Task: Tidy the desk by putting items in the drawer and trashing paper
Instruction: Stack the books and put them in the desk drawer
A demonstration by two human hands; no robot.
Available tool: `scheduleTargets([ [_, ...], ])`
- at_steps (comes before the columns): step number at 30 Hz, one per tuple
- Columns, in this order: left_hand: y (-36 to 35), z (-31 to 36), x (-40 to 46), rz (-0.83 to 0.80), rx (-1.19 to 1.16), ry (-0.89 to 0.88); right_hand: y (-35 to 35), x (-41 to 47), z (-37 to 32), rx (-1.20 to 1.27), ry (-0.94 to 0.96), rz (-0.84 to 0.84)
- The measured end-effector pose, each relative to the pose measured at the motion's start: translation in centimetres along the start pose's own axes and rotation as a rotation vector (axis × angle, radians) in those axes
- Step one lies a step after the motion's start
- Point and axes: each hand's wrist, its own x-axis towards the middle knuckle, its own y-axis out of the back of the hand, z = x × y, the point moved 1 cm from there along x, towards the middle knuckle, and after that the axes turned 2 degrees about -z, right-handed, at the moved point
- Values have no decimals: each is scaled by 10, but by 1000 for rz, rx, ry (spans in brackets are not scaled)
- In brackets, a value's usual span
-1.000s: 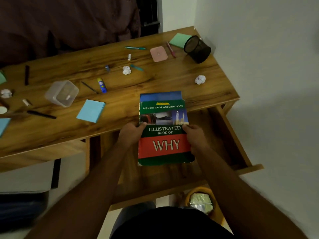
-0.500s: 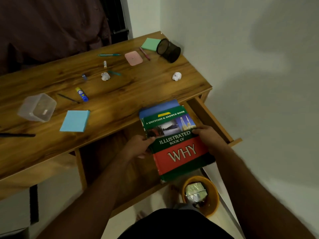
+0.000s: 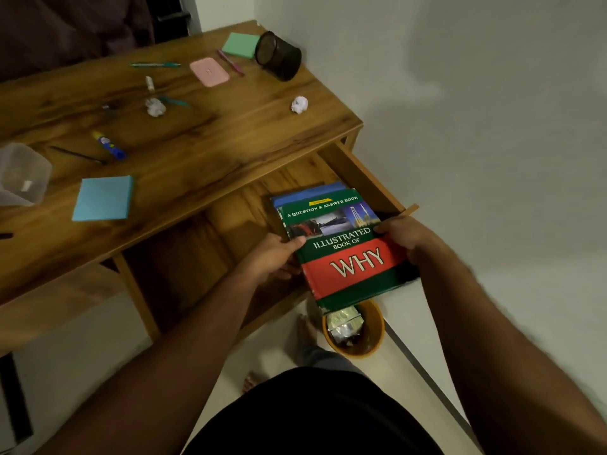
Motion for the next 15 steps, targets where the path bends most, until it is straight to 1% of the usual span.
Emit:
scheduleTargets([
  [4,-1,-4,4,9,-69,32,-2,6,-7,-80,-32,7],
  [9,5,-4,19,42,-164,86,-8,31,-29,-195,-26,-8],
  [15,15,-1,58,111,-295,185,-18,69,-79,-289,80,-88],
])
